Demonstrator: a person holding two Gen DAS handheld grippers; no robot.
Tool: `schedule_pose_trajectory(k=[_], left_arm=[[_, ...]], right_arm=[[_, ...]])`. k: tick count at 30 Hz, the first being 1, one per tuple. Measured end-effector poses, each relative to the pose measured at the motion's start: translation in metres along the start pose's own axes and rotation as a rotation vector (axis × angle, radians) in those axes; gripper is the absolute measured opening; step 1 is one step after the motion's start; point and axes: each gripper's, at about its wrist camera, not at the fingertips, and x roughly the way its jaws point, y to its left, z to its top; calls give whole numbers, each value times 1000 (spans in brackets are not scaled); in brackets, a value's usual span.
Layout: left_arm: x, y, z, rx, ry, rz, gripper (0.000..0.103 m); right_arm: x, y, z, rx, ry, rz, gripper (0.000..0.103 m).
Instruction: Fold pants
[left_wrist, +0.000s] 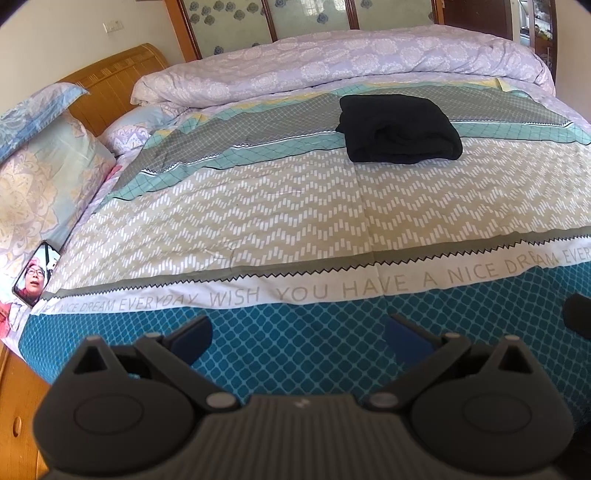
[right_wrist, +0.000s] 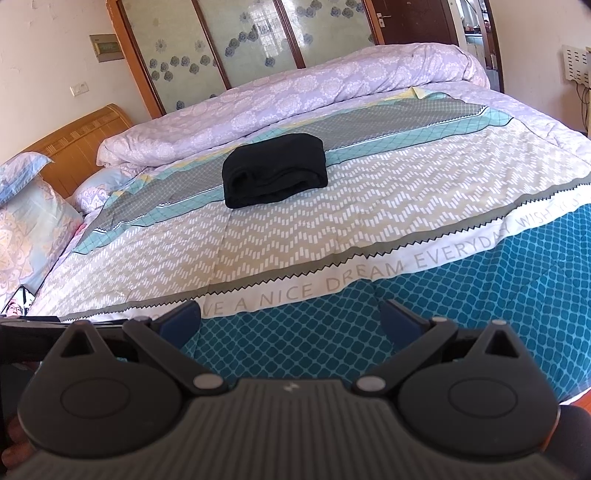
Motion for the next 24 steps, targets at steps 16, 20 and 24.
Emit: schedule_pose_trajectory(k=[16, 20, 24], left_arm=[[-2, -2, 3, -2, -1, -8, 103], [-2, -2, 2, -3, 0, -14, 103], [-3, -2, 2, -2, -3, -16, 103]], right_arm=[[-1, 1, 3, -13, -4, 1, 103], [-1, 0, 2, -10, -1, 1, 103], [-1, 0, 2, -7, -4, 0, 103]])
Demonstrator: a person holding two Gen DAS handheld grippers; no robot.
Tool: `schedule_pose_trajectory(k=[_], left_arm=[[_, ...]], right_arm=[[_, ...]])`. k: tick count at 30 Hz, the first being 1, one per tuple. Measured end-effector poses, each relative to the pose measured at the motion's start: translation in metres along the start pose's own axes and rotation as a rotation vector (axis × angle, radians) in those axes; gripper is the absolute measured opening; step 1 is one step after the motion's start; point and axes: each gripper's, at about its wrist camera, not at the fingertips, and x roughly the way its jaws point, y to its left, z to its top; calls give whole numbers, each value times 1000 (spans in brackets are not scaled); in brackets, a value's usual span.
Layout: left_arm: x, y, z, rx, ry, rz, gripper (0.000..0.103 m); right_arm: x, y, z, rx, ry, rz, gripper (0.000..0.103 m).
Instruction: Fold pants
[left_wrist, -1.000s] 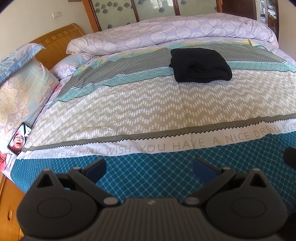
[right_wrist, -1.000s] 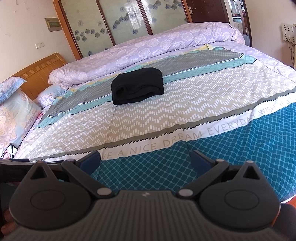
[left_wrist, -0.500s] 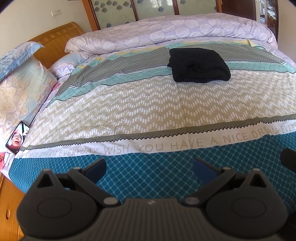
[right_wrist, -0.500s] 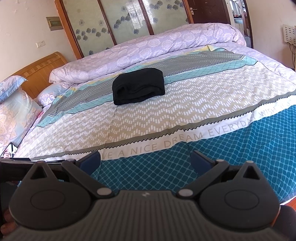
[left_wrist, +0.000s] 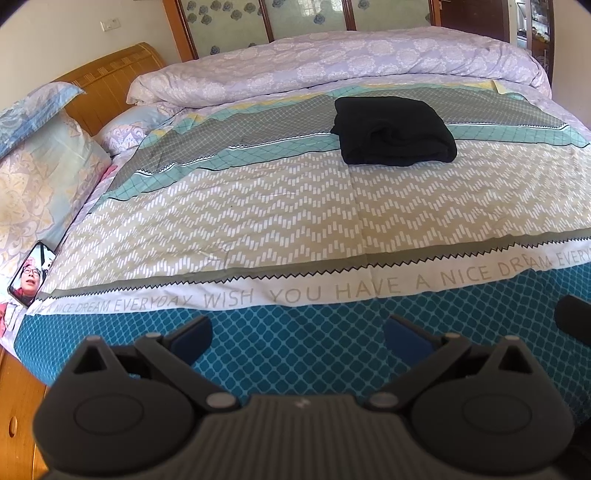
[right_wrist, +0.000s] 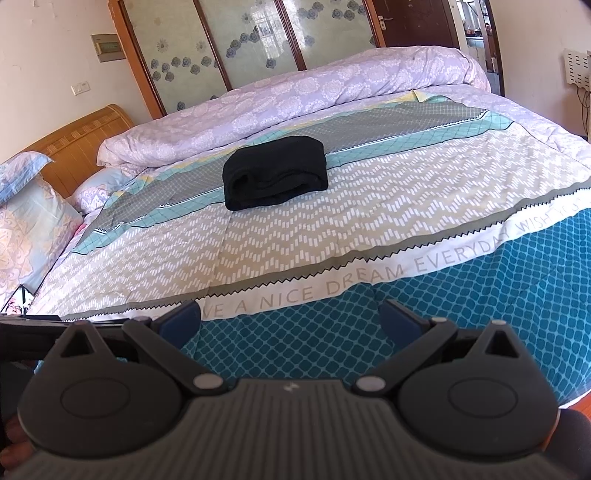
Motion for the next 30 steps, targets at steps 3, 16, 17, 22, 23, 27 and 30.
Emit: schedule_pose_trajectory(k=[3, 16, 17, 22, 23, 27, 30], left_arm=[[0, -1, 0, 1, 0, -2, 103], [-2, -1, -1, -1, -4, -8, 103], [-3, -1, -1, -2, -4, -9, 103], [-4, 1, 0, -11, -3, -22, 103], [-4, 1, 0, -13, -2, -26, 103], [-6, 1, -1, -11, -12, -53, 103], [-8, 1, -1, -19, -23, -74, 103]], right_arm=[[0, 0, -1, 3, 0, -1, 103], [0, 0, -1, 3, 1, -2, 103], [0, 0, -1, 3, 2, -2, 103], [0, 0, -1, 1, 1, -2, 103], [0, 0, -1, 1, 1, -2, 103], [0, 0, -1, -1, 0, -2, 103], [-1, 1, -1, -3, -8, -2, 103]])
